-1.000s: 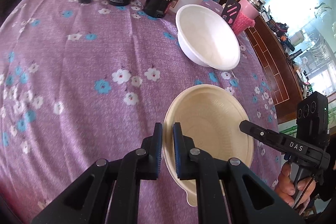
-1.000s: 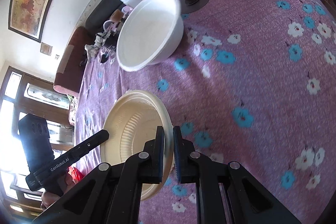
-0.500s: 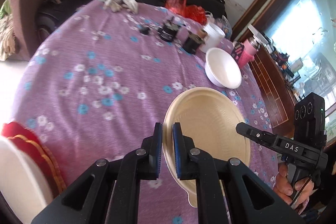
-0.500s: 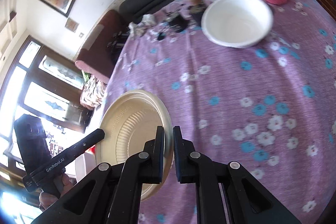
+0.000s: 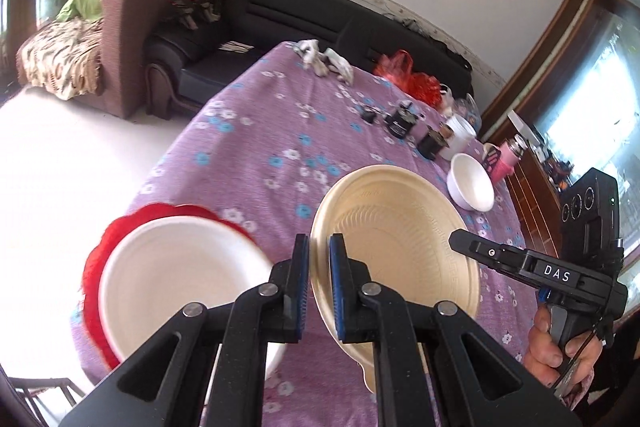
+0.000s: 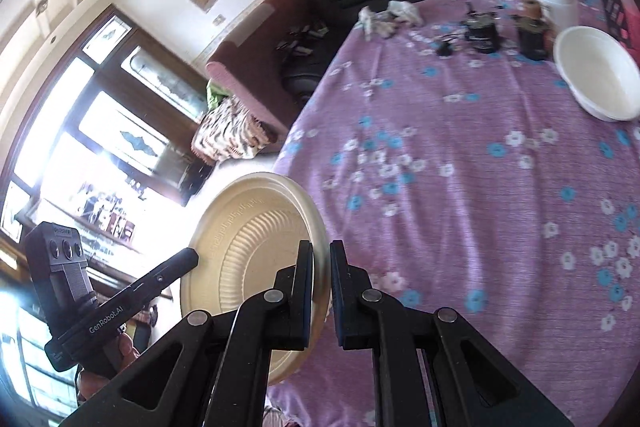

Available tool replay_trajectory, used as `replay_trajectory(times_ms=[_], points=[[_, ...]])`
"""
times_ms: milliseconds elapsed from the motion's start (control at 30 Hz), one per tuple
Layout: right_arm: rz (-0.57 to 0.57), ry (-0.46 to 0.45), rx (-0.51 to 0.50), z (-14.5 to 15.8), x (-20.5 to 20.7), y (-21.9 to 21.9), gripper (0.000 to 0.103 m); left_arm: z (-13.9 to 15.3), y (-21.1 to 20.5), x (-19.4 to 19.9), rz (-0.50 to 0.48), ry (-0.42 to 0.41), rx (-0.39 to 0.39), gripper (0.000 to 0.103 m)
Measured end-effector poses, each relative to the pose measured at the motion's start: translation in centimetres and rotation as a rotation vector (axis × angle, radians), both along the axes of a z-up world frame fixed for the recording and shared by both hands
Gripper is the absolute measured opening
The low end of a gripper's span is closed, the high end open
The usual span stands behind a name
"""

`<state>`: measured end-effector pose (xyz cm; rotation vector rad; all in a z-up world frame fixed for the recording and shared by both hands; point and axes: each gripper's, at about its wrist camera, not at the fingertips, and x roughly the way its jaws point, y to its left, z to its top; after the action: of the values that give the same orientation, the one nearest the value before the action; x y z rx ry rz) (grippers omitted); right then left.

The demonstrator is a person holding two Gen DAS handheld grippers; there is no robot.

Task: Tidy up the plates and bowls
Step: 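Carry the cream bowl over and lower it into the white bowls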

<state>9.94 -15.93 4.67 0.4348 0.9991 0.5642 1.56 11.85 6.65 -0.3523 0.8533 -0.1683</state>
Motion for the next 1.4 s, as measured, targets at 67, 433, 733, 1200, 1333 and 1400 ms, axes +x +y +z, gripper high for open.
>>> replay_trajectory(times_ms=[67, 433, 733, 1200, 1333, 1400], points=[[0.030, -0.004, -0.006, 0.2, -0.2, 2.1, 0.010, -0.1, 1.6, -0.7, 0.029, 0.000, 0.001, 0.010], [0.182, 0.022, -0.061, -1.7, -0.4, 12.4, 0.010, -2.3, 9.9, -4.1, 0.173, 0.028, 0.000, 0.010], [0.217, 0.016, -0.163, -3.4, 0.0, 16.8, 0.010, -5.4, 12.5, -3.7, 0.197, 0.093, -0.007, 0.010], [0.221, 0.009, -0.251, -5.1, 0.3, 18.5, 0.011, -6.8, 12.7, -3.5, 0.201, 0.115, 0.028, 0.010], [0.212, 0.015, -0.244, -5.2, 0.2, 18.2, 0.011, -5.5, 12.4, -4.1, 0.220, 0.077, 0.093, 0.010], [0.210, 0.018, -0.241, -5.3, 0.2, 18.1, 0.011, -4.9, 12.4, -4.6, 0.249, 0.053, 0.138, 0.010]])
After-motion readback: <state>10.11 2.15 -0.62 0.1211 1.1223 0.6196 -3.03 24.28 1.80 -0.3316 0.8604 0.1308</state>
